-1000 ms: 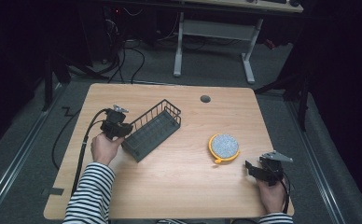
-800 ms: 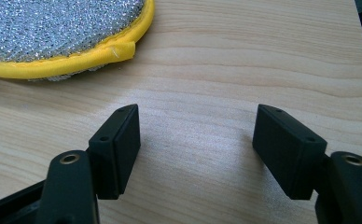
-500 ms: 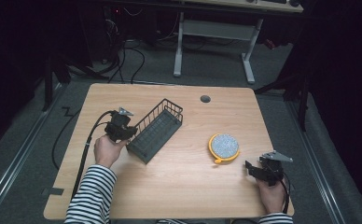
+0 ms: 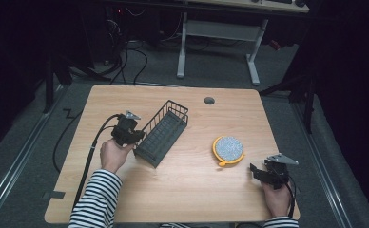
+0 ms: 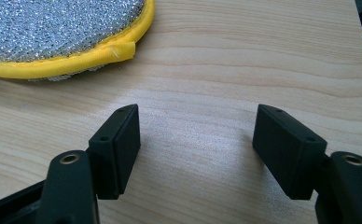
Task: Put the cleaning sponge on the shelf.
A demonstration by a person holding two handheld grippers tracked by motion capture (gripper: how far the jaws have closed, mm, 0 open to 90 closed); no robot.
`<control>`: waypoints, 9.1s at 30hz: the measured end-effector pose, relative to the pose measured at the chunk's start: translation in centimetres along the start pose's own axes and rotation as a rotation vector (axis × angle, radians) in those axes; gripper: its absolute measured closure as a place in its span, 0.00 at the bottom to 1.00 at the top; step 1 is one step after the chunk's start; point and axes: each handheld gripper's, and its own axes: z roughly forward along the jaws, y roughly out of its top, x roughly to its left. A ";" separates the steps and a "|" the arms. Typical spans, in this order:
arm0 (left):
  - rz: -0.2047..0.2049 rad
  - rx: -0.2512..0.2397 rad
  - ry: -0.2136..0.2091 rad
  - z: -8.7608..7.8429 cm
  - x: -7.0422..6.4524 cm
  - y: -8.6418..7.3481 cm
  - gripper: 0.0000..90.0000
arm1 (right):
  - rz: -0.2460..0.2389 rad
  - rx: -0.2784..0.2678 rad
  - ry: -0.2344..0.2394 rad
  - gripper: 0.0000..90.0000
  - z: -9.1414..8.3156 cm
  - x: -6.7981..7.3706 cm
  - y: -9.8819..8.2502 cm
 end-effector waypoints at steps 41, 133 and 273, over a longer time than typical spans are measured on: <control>0.129 -0.014 -0.106 1.6 -6.8 1.1 0.95 | 0.000 -0.004 0.004 0.36 0.0 -0.1 0.0; -0.179 -0.146 0.241 0.7 0.5 -12.7 0.35 | -0.010 0.077 0.151 0.47 -0.2 1.5 6.8; -0.179 -0.145 0.240 0.7 0.5 -12.7 0.35 | -0.201 -0.060 0.387 0.98 -2.8 7.1 22.2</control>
